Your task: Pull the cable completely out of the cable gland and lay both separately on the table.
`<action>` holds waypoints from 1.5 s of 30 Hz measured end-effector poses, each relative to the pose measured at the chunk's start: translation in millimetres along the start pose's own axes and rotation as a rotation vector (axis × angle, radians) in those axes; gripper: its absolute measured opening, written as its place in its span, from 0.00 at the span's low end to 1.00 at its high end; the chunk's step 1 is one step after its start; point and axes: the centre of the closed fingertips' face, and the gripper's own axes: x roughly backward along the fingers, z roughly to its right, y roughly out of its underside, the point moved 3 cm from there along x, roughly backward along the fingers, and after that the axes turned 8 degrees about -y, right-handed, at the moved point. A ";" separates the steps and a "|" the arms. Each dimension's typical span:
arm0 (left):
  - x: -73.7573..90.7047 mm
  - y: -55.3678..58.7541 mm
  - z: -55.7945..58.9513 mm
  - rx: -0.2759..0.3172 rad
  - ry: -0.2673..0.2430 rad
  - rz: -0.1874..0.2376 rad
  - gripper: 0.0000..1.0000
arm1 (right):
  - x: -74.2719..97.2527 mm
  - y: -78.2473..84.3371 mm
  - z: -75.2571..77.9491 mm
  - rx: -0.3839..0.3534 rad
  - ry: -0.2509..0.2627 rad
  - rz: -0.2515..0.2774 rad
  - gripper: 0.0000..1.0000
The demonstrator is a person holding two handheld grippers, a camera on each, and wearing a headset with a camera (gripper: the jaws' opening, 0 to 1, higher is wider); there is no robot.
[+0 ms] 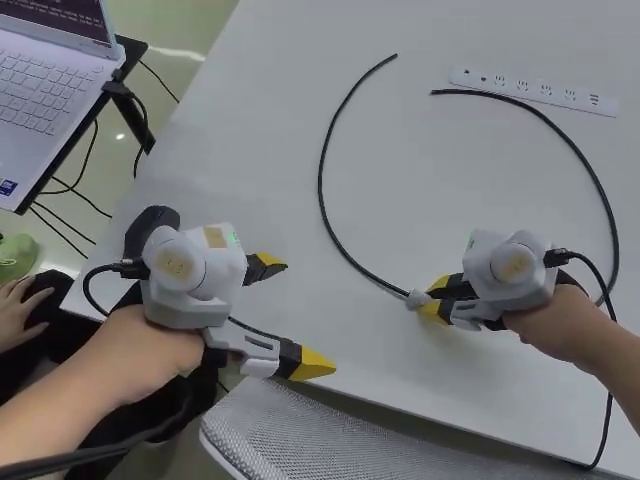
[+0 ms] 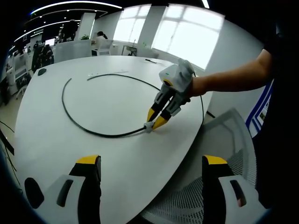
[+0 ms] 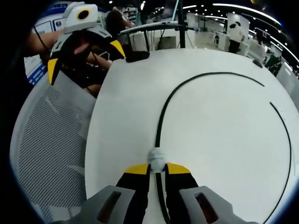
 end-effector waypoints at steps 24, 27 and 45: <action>-18.8 -55.5 23.2 -0.073 0.076 0.091 0.88 | 70.9 -57.0 -42.7 0.058 -0.050 0.053 0.06; -19.9 -63.5 27.2 -0.084 0.088 0.110 0.88 | 78.4 -65.5 -52.5 0.077 -0.071 0.053 0.06; -27.7 -96.5 44.1 -0.183 0.154 0.150 0.80 | 111.9 -95.2 -77.4 0.160 -0.101 0.048 0.06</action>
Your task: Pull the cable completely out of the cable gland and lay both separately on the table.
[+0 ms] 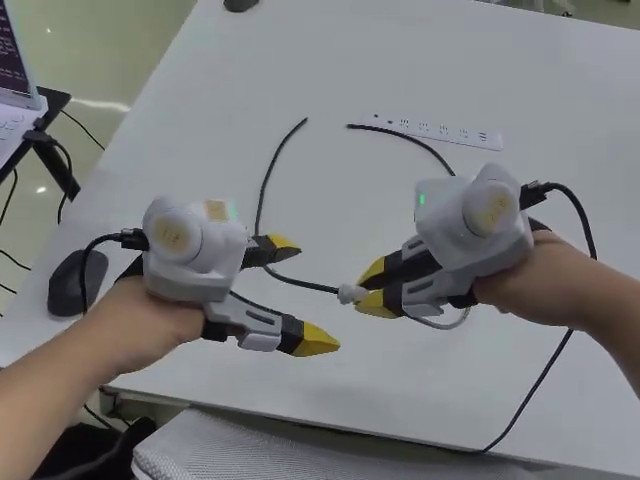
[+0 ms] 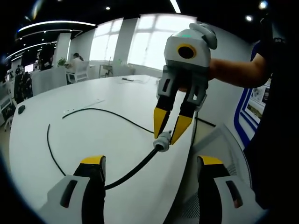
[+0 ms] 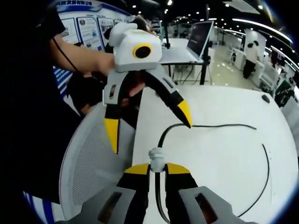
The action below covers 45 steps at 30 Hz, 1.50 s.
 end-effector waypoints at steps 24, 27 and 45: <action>-6.4 -16.1 14.5 0.019 0.121 0.058 0.35 | 8.3 -2.8 -9.3 0.066 0.004 -0.012 0.06; -8.1 -13.6 16.3 0.015 0.128 0.048 0.32 | 8.4 -3.3 -9.9 0.068 0.003 -0.011 0.06; -12.8 -14.6 30.6 -0.004 0.196 0.045 0.16 | 7.1 3.6 -14.8 0.114 -0.016 -0.007 0.06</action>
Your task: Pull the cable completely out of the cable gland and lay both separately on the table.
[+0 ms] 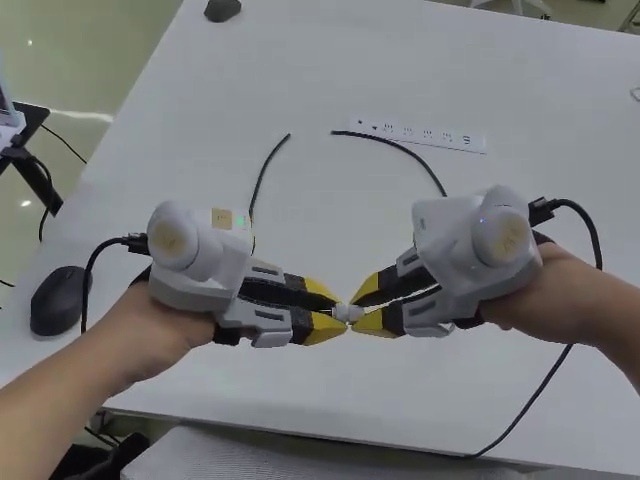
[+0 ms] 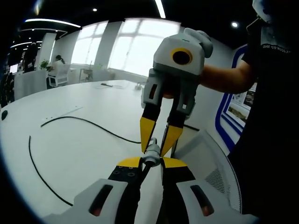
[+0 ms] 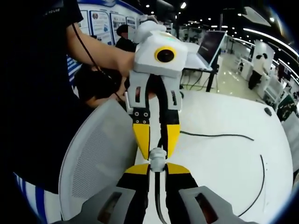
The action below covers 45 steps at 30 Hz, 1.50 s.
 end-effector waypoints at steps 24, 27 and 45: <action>2.7 -10.2 1.1 0.001 -0.014 0.007 0.15 | 12.3 -0.2 2.5 -0.165 -0.035 0.192 0.15; 1.8 -12.2 1.9 -0.021 -0.016 0.011 0.15 | 17.2 0.8 -0.7 -0.232 -0.072 0.249 0.15; 0.4 -16.3 9.2 -0.112 -0.017 0.015 0.15 | 18.3 7.1 0.3 -0.678 -0.331 0.540 0.14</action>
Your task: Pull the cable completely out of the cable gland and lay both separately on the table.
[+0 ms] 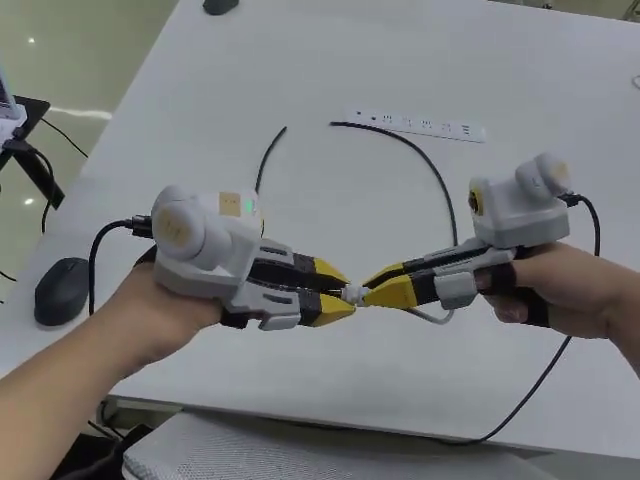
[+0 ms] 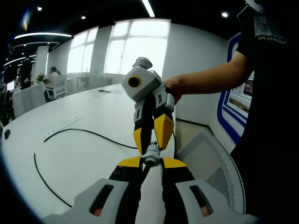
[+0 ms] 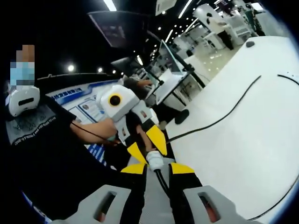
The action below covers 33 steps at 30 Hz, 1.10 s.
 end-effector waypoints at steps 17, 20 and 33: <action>-1.1 1.8 -2.4 -0.016 0.000 -0.021 0.15 | -1.5 -1.1 -3.2 0.048 -0.010 0.008 0.08; -1.5 3.7 -4.1 0.007 0.003 -0.027 0.15 | -2.5 -1.2 -3.5 0.107 0.022 -0.016 0.07; -2.3 8.3 -3.2 0.095 0.033 -0.038 0.15 | -5.6 2.5 -6.9 0.476 0.161 -0.129 0.07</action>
